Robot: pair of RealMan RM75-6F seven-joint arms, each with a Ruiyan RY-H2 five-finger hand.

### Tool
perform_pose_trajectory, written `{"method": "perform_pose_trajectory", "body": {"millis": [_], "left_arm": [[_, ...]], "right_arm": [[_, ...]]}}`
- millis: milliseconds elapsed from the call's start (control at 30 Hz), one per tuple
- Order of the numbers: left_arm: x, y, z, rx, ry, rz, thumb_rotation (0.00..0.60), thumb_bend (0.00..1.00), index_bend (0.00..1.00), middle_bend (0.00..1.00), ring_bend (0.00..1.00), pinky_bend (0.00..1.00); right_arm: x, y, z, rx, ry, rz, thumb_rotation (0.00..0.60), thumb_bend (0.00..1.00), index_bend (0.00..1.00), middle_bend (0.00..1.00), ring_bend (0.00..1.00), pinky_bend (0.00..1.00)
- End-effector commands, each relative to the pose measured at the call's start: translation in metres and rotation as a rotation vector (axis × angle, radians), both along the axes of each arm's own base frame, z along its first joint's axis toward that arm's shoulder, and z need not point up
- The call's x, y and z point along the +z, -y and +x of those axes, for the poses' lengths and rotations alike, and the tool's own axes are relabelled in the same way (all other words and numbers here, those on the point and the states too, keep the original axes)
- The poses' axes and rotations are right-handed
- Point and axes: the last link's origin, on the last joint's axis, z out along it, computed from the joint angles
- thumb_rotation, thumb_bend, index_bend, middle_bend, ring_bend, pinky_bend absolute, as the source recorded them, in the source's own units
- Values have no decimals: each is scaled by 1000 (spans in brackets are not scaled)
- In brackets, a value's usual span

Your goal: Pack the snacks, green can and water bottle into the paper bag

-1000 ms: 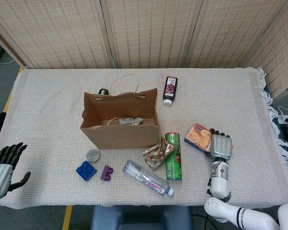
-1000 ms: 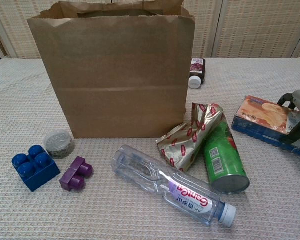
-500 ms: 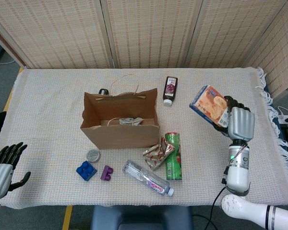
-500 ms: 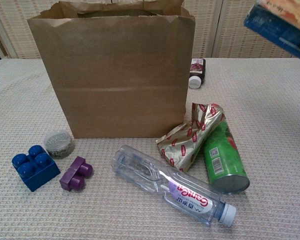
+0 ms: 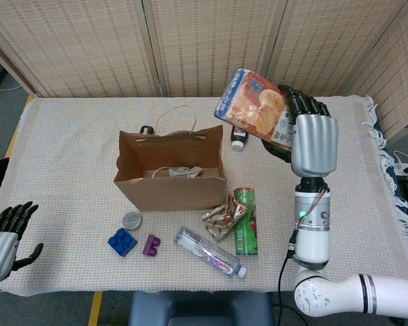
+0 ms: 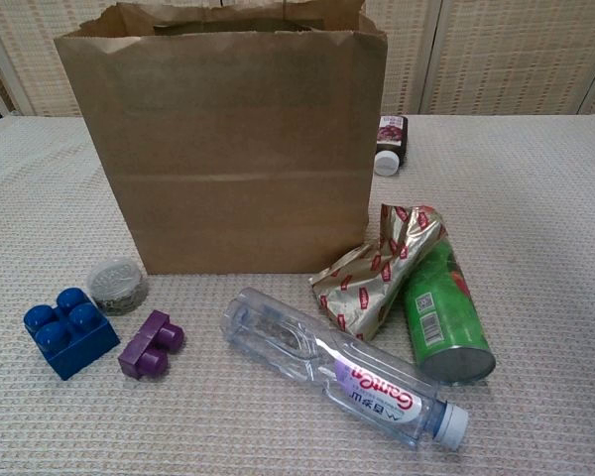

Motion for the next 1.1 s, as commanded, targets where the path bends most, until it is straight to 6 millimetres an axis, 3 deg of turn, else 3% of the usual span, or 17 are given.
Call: {"method": "perform_pose_trajectory", "body": {"millis": [33,233,333,533,567,633,833,1100], "left_arm": [[0,0,0,-1,1,-1,600,346,54,0,0,0],[0,0,0,-2,3,-3,600,345,55,0,0,0],[1,0,-1,-3,8,-3,600,344,54,0,0,0],[1,1,-1,-4,13,-4,600,347,54,0,0,0],[2,1,-2,-4,16,-4,600,347,54,0,0,0],[2,1,-2,-5,16,-4,600,347,54,0,0,0],[2,1,-2,-4,17,-4,600,346,55,0,0,0],[2,1,-2,-3,22,-4,600,345,54,0,0,0]], "right_arm": [[-13,-4,35,76,-19,-18,600,269,577,590,568,763],[-53,-12,74,159,-86,14,600,269,570,590,568,763],[-76,-14,84,175,-138,28,600,269,569,590,568,763],[-94,-12,87,183,-213,11,600,269,563,590,568,763],[-103,-7,87,201,-318,-34,600,269,561,590,568,763],[-110,-1,88,218,-371,-75,600,269,557,590,568,763],[-131,13,86,170,-381,-46,600,269,544,591,567,763],[-154,17,83,156,-455,-25,600,268,512,590,567,763]]}}
